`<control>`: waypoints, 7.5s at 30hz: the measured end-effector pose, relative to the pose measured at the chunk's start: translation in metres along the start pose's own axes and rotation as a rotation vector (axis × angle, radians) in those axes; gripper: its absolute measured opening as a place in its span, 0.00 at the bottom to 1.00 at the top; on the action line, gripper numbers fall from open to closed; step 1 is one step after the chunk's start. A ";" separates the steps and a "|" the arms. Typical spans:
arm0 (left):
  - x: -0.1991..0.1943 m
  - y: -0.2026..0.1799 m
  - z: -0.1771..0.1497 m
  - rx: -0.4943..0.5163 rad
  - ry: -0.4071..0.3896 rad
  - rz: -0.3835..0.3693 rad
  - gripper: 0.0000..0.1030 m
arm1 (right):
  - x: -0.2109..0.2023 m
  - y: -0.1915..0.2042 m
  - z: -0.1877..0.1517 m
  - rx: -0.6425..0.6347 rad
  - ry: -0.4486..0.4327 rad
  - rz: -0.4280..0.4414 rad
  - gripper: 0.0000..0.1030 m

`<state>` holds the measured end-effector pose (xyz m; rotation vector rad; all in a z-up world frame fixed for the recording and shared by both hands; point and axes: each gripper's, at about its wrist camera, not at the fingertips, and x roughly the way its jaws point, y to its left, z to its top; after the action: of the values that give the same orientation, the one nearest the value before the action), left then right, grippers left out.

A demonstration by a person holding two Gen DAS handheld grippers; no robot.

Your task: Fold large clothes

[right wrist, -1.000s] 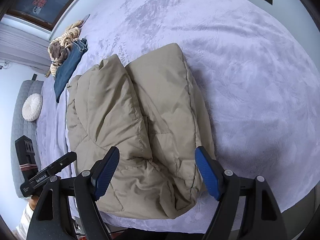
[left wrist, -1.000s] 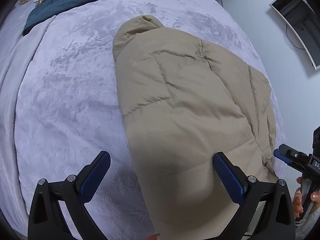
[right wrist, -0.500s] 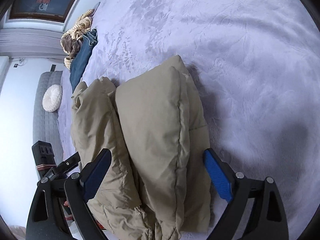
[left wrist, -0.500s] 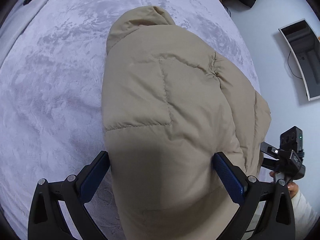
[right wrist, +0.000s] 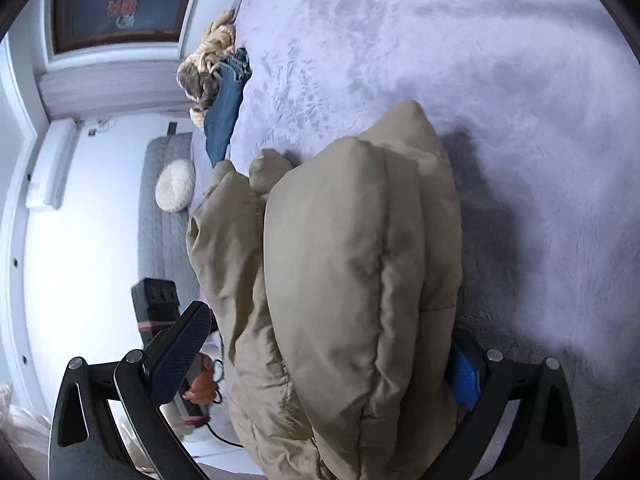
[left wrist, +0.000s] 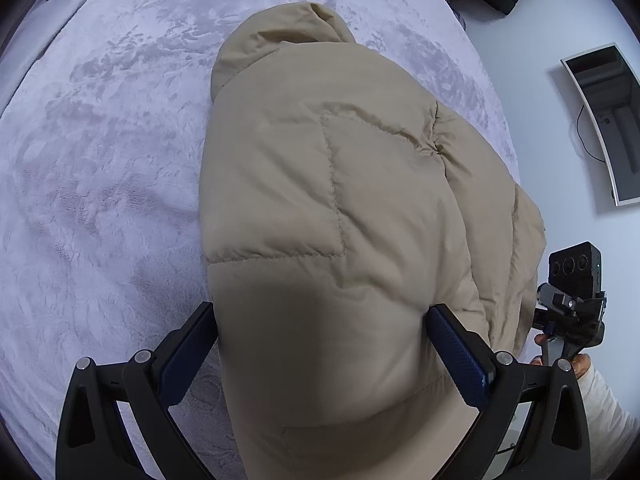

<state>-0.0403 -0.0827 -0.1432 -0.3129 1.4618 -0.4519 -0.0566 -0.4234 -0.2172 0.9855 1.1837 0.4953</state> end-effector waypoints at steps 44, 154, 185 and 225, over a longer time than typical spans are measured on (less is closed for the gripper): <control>0.006 -0.055 0.045 0.097 -0.055 -0.084 0.83 | 0.054 0.019 0.015 0.035 0.141 -0.070 0.51; -0.230 0.138 0.029 0.049 -0.399 0.436 1.00 | 0.196 0.324 -0.078 -0.410 -0.234 -0.701 0.72; -0.267 0.093 -0.026 0.058 -0.458 0.482 1.00 | 0.154 0.357 -0.115 -0.506 -0.371 -0.770 0.82; -0.279 0.096 -0.039 0.047 -0.476 0.484 1.00 | 0.156 0.368 -0.128 -0.507 -0.380 -0.770 0.82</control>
<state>-0.0824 0.1370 0.0532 -0.0165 1.0102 -0.0118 -0.0626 -0.0664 0.0029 0.1330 0.9294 -0.0249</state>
